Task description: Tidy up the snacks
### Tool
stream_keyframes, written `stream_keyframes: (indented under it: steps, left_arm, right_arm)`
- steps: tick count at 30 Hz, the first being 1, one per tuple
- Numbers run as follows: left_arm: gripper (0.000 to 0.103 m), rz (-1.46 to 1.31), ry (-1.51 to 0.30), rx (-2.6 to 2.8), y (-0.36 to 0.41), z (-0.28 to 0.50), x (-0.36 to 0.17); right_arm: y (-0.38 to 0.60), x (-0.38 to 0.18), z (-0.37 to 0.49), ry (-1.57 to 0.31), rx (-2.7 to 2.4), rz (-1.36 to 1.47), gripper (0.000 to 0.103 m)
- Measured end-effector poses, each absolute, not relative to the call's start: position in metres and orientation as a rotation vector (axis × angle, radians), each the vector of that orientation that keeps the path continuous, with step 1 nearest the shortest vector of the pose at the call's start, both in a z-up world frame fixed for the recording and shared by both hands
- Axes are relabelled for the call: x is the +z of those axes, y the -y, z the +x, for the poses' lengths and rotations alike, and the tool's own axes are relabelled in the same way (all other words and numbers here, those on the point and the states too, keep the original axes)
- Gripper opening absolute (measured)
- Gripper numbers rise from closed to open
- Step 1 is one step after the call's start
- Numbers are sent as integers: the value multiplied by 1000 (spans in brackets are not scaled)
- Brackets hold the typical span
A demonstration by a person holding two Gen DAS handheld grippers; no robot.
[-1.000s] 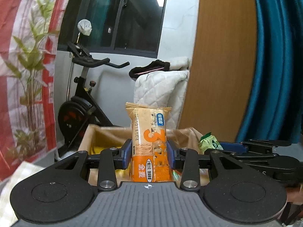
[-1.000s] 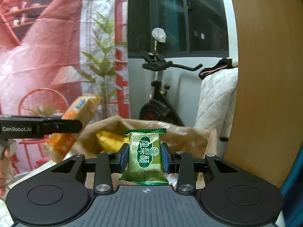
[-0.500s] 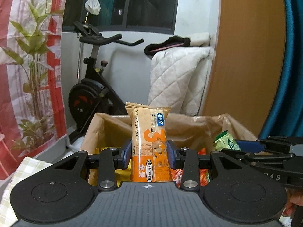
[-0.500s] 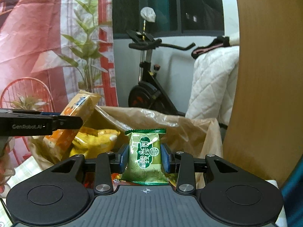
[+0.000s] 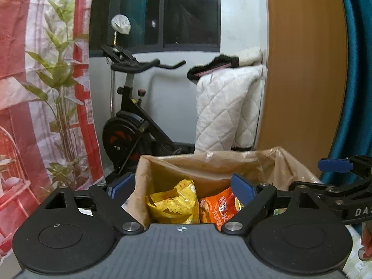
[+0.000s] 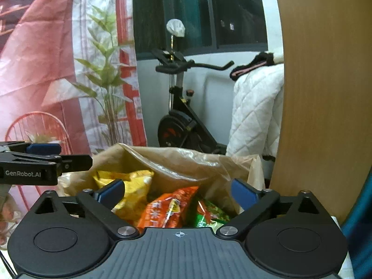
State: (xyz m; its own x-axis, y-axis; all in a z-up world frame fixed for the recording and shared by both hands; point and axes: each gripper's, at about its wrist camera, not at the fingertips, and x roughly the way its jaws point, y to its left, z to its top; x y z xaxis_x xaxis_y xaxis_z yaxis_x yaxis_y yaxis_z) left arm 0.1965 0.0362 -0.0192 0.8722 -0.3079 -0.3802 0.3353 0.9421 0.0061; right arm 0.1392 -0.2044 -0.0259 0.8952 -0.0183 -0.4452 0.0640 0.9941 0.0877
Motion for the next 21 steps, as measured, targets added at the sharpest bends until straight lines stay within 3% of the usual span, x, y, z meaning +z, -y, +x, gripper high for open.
stream_keyframes:
  steps: [15,21]
  left_arm:
    - [98,7,-278,-324,-61,120,29]
    - [98,108,-223,-285,-50,90,40]
  right_arm:
    - [175,28,62,-399,-129,92,102]
    - [164,39,39,-382,-180,88,102]
